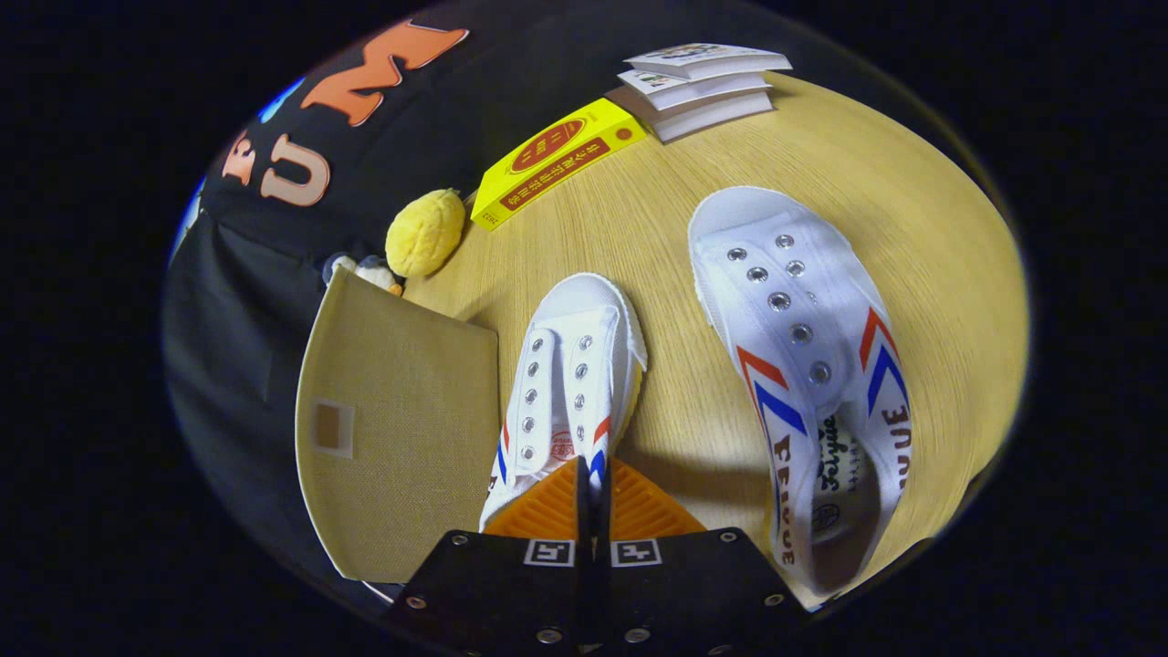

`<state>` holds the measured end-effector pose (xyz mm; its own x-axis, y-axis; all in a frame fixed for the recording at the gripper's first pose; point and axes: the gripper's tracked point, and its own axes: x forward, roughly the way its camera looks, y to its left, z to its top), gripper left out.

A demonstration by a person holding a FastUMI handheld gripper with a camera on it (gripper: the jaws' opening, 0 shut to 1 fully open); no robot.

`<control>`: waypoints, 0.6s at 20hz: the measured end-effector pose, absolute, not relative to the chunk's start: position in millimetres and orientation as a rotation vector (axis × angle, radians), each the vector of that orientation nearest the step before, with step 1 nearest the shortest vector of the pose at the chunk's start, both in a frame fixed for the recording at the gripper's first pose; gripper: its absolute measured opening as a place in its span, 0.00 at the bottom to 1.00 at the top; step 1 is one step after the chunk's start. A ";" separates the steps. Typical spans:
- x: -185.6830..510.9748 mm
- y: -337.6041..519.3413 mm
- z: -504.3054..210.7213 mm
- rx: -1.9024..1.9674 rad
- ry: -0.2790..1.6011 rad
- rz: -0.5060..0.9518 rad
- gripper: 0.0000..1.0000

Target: Open the storage box then place both shoes into the box .Put the left shoe in first, then the right shoe, with the right side of both shoes facing outward in a uniform manner.

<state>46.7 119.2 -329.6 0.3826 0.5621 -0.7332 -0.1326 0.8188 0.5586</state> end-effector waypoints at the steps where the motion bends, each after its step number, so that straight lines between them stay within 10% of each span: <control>1: 47.6 120.8 -325.8 0.476 1.086 0.464 0.00; 12: 54.5 130.8 -228.0 0.608 0.920 0.570 0.00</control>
